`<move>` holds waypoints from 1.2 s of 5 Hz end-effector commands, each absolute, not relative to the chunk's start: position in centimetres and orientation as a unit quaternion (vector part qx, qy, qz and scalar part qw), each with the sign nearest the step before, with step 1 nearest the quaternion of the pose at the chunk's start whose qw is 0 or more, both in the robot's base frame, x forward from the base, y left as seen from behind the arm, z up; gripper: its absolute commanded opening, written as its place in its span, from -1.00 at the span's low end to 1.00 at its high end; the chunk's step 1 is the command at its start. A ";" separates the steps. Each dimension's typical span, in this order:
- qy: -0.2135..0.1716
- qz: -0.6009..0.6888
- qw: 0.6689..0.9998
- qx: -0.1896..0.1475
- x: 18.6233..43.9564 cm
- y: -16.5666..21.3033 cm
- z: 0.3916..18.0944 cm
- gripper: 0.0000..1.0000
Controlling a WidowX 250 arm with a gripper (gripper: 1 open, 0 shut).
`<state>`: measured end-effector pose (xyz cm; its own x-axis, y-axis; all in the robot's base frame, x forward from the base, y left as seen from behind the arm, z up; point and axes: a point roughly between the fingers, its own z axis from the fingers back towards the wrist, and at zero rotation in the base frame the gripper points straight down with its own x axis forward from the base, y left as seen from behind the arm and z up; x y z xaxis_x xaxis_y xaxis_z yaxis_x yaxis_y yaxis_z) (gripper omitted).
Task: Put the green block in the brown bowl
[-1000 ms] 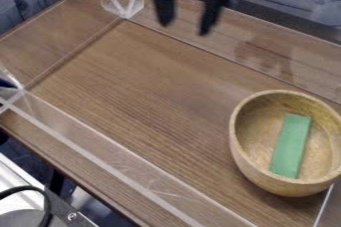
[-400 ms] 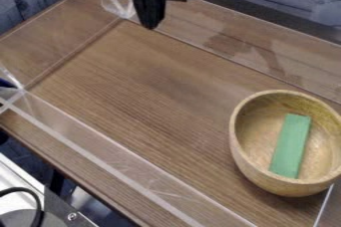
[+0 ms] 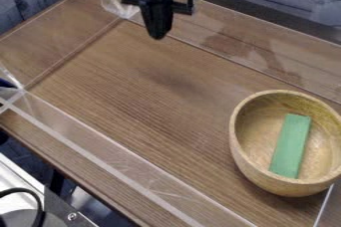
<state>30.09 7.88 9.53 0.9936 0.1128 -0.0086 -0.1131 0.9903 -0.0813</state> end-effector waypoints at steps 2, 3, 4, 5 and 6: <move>-0.049 0.039 0.998 -0.027 30.3 8.0 10.3 -1.00; -0.052 0.026 0.998 -0.019 31.5 7.6 10.4 -1.00; -0.042 0.008 0.999 -0.012 32.0 7.8 8.7 -1.00; -0.029 -0.011 1.000 -0.003 32.3 7.8 6.5 -1.00; -0.031 -0.020 0.999 -0.007 32.2 7.0 5.3 -1.00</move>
